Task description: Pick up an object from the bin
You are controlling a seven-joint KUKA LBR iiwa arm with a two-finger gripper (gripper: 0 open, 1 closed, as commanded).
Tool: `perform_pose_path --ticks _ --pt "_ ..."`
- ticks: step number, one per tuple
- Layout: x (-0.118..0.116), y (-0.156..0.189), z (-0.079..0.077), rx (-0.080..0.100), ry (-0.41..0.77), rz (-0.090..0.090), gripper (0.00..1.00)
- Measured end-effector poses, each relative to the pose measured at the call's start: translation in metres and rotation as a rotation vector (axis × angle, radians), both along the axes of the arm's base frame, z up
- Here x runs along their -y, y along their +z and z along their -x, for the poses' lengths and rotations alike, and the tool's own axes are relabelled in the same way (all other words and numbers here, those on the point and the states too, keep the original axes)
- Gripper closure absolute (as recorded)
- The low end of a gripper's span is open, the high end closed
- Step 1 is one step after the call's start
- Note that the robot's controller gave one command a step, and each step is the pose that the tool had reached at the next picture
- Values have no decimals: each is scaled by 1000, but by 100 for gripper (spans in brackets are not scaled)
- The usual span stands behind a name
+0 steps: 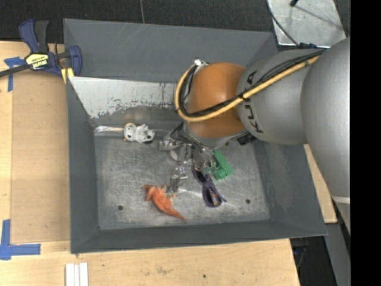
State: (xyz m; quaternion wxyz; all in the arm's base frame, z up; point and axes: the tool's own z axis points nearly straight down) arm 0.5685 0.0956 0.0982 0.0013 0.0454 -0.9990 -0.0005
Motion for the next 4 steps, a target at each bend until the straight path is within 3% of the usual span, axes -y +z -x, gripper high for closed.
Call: perform_pose_path --ticks 1,2,3,4 --pt "-13 -8 -7 9 226 1 0" --pt "-28 0 1 7 415 0 0" --pt "-25 11 22 6 460 0 0" --pt "-36 4 26 12 759 4 0"
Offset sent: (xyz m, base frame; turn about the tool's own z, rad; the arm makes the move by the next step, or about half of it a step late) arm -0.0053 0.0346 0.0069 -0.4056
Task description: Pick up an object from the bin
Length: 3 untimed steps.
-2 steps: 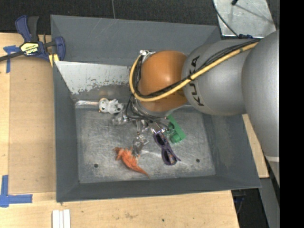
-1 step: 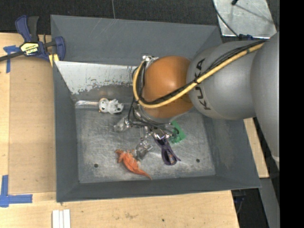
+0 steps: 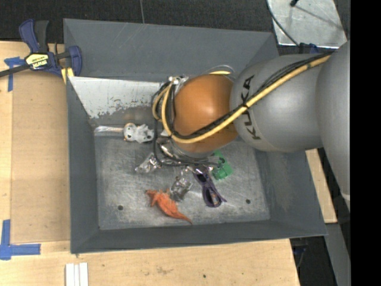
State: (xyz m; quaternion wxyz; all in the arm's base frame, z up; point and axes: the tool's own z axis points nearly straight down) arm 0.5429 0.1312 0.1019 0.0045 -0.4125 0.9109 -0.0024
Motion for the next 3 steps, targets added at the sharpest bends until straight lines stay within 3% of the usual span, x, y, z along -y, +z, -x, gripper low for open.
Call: perform_pose_path --ticks 2,3 --pt "16 -22 -7 2 245 -1 0" --pt "38 -18 5 -7 588 0 0"
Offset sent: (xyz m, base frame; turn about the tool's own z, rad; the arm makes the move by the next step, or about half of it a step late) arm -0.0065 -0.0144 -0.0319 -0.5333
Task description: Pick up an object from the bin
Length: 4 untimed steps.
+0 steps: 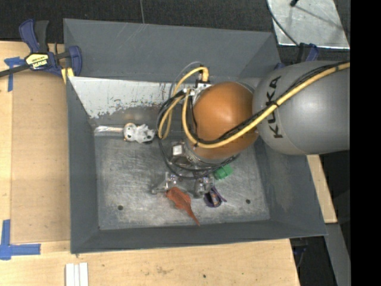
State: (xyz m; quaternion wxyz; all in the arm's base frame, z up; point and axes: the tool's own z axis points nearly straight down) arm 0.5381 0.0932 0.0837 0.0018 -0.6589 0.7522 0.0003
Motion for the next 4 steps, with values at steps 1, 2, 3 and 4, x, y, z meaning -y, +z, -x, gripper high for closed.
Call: perform_pose_path --ticks 1,2,3,4 --pt "-29 18 12 3 129 -1 100" --pt "-28 18 12 3 129 -1 100" --pt "-32 60 14 -8 123 1 100" --pt "-26 79 18 13 131 -1 100"
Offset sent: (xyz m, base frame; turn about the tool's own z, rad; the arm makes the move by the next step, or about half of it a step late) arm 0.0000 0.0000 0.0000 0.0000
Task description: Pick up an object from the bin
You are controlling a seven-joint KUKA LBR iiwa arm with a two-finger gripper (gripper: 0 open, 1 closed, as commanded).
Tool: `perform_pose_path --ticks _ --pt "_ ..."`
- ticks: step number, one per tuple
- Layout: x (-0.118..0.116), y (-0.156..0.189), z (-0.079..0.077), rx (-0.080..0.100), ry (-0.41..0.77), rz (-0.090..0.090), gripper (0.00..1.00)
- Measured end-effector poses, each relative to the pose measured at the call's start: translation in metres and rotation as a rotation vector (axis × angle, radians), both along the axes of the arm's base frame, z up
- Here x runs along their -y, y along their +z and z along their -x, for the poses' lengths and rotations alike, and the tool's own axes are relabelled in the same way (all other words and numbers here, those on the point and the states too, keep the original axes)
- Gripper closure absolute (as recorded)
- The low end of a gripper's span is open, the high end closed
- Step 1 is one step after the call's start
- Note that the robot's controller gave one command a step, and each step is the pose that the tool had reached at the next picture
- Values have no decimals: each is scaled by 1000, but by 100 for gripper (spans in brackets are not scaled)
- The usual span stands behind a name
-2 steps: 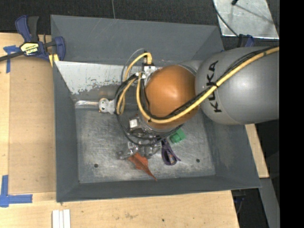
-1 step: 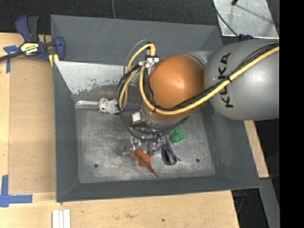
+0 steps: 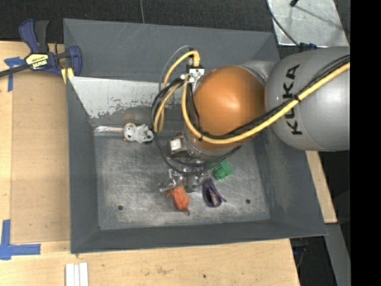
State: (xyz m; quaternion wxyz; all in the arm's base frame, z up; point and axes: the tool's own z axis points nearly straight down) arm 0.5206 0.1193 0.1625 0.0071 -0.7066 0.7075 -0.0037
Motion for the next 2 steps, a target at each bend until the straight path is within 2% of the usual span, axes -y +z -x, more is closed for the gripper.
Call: perform_pose_path --ticks 1,2 --pt "-7 25 -30 -21 -19 4 100" --pt "4 82 -3 -21 -33 2 100"
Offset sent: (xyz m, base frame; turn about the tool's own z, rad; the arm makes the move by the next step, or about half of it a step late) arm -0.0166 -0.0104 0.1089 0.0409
